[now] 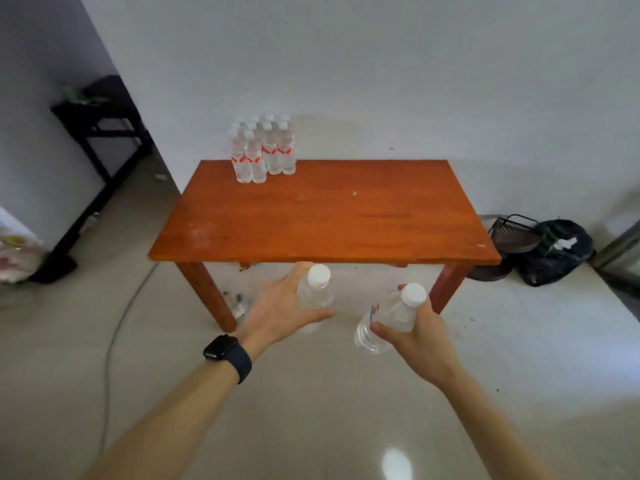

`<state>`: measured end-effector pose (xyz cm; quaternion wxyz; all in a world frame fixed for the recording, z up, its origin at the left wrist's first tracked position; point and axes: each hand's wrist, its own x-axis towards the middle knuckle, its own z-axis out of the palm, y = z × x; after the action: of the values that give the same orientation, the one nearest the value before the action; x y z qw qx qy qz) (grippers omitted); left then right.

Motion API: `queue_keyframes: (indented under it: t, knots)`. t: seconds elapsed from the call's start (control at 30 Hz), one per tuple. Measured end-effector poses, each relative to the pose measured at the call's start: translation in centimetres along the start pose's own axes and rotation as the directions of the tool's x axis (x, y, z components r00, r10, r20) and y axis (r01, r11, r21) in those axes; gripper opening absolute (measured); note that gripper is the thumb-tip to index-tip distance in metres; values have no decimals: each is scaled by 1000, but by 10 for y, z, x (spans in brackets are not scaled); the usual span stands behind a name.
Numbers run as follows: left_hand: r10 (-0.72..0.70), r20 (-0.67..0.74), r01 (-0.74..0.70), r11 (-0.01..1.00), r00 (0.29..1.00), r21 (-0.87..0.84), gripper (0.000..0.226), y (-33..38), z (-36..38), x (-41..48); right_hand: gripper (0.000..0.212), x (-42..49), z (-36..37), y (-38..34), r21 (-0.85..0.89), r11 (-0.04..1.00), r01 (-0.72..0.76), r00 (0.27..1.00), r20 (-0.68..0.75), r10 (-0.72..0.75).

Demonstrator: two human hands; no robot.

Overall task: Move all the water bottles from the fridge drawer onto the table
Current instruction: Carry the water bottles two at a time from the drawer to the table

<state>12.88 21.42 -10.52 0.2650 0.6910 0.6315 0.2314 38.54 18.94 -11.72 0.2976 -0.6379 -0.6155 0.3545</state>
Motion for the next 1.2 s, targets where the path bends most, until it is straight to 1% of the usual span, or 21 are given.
queue_keyframes:
  t: [0.17, 0.33, 0.5, 0.6, 0.7, 0.8, 0.9, 0.97, 1.07, 1.13, 1.2]
  knots:
    - [-71, -41, 70, 997, 997, -35, 85, -63, -38, 34, 68, 63, 60, -31, -2, 1000, 7, 995, 100, -7]
    - [-109, -105, 96, 988, 988, -117, 69, -104, -61, 92, 63, 138, 101, -50, 8, 999, 32, 988, 150, -33]
    - [-153, -153, 134, 983, 976, -129, 72, -143, -76, 167, 57, 227, 134, -66, 31, 999, 39, 979, 199, -44]
    - [-209, -111, 192, 971, 972, -143, 73, -167, -81, 211, 50, 278, 149, -79, 16, 999, 33, 972, 231, -36]
    - [-253, -67, 241, 960, 965, -144, 73, -189, -82, 252, 39, 325, 164, -91, 6, 1000, -2, 961, 277, 0]
    - [-291, -2, 288, 949, 957, -129, 75, -207, -82, 288, 41, 363, 180, -95, -3, 1000, -21, 952, 305, 21]
    - [-298, 49, 302, 940, 953, -156, 74, -226, -84, 325, 42, 399, 198, -93, -25, 999, -43, 942, 332, 49]
    - [-283, 90, 294, 944, 955, -150, 71, -238, -87, 350, 44, 420, 212, -91, -57, 997, -48, 938, 341, 65]
    - [-240, 161, 258, 960, 957, -108, 70, -257, -91, 394, 53, 453, 232, -92, -102, 993, -64, 928, 360, 97]
    - [-188, 170, 199, 979, 967, -45, 73, -267, -97, 425, 55, 474, 242, -96, -108, 990, -86, 926, 358, 120]
    - [-132, 175, 130, 991, 976, 21, 71, -274, -105, 455, 51, 497, 248, -103, -123, 989, -88, 934, 336, 125]
